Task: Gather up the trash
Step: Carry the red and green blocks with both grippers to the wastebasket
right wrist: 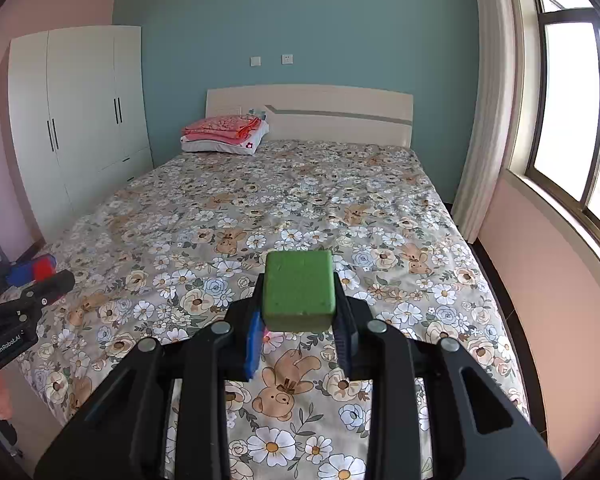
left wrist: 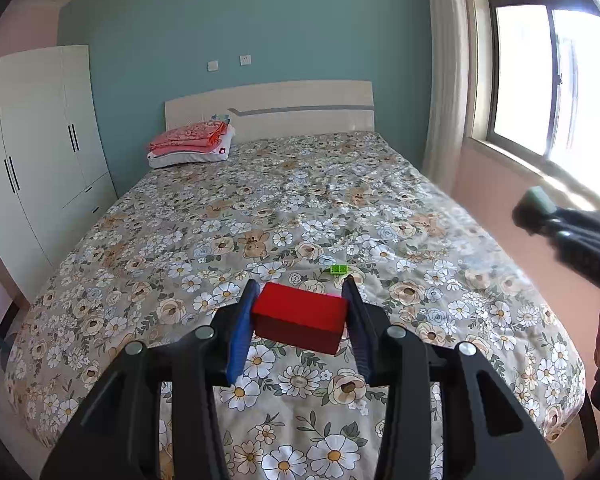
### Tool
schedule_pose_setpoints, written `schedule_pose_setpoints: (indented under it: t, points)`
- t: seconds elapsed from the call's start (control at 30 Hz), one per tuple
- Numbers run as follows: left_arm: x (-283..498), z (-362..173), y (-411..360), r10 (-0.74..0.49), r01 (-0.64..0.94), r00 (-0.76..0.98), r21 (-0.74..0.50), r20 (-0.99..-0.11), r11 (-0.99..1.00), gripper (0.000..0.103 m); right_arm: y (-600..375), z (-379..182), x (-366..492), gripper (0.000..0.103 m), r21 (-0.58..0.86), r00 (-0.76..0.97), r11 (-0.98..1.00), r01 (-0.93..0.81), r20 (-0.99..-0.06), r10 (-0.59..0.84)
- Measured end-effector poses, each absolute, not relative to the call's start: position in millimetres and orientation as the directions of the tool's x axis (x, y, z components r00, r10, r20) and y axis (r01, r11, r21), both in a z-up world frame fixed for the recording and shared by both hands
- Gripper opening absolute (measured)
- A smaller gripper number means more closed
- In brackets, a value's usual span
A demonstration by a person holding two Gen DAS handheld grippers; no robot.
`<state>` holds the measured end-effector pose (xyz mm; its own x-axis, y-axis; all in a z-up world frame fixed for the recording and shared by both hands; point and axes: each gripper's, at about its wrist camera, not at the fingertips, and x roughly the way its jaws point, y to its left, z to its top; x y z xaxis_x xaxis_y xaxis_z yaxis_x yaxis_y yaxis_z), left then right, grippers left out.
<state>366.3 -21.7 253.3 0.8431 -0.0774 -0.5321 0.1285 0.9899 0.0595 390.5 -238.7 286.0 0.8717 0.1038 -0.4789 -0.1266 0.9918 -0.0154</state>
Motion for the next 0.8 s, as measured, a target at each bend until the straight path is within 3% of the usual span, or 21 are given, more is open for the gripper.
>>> schedule_pose_setpoints:
  t: [0.4,0.8]
  points:
    - [241.1,313.4,-3.2,-0.065,0.095,0.907,0.050,-0.417,0.994,0.045,-220.2,338.6,236.5,0.031,-0.065,0.917,0.980,-0.190,-0.368,0.153]
    - [158.5,295.7,10.1,-0.002,0.055,0.936,0.141,-0.352,0.988,0.045,-186.8,321.4,138.1,0.031,-0.143,0.919,0.952,-0.271,-0.334,0.212]
